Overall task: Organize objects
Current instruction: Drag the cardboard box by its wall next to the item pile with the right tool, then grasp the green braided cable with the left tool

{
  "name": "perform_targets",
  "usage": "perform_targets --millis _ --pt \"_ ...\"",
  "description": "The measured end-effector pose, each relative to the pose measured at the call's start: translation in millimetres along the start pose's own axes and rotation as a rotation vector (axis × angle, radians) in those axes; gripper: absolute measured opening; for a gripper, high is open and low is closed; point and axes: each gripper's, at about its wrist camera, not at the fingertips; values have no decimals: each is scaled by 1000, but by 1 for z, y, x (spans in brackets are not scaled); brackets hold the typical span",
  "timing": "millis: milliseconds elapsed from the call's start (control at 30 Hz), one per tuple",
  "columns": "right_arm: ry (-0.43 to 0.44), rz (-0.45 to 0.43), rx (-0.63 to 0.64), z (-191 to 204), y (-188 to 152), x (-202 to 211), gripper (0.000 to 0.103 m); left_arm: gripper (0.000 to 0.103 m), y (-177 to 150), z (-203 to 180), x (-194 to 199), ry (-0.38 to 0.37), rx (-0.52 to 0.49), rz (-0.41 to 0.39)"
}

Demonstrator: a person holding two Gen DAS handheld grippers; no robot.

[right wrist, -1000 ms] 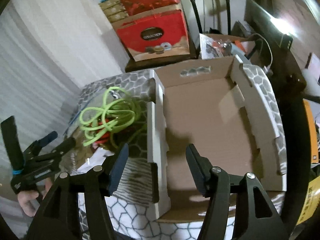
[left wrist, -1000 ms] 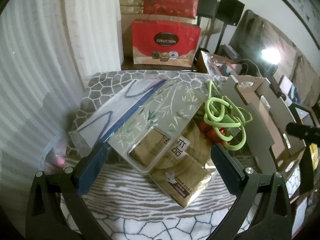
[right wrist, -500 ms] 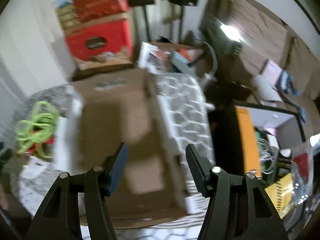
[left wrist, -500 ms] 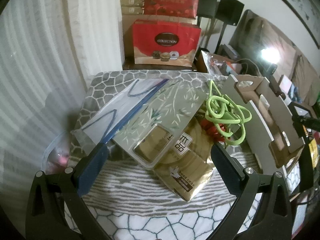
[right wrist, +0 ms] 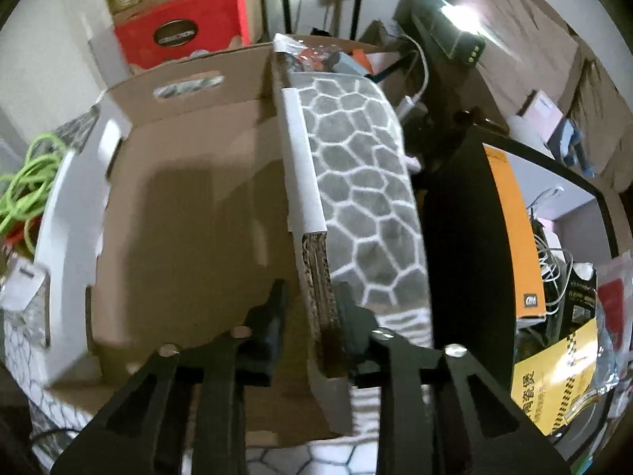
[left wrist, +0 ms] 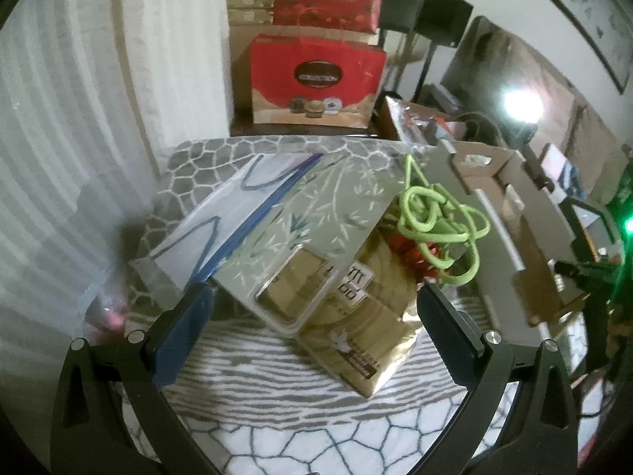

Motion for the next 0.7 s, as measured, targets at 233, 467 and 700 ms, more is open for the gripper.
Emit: perform_targets --millis 233,467,700 --pt "3 -14 1 9 -10 7 15 103 24 -23 -15 -25 -39 29" --pt "27 -9 -26 6 -11 5 17 101 55 -52 -56 -13 -112 99" --pt "39 -9 -35 5 -14 7 18 80 69 -62 -83 12 -146 148"
Point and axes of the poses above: each gripper's, at about its wrist camera, not at the fingertips, and x roughly against the way its jaws point, z to its left, y to its top, and after that the axes turned 12 degrees about -y, right-handed
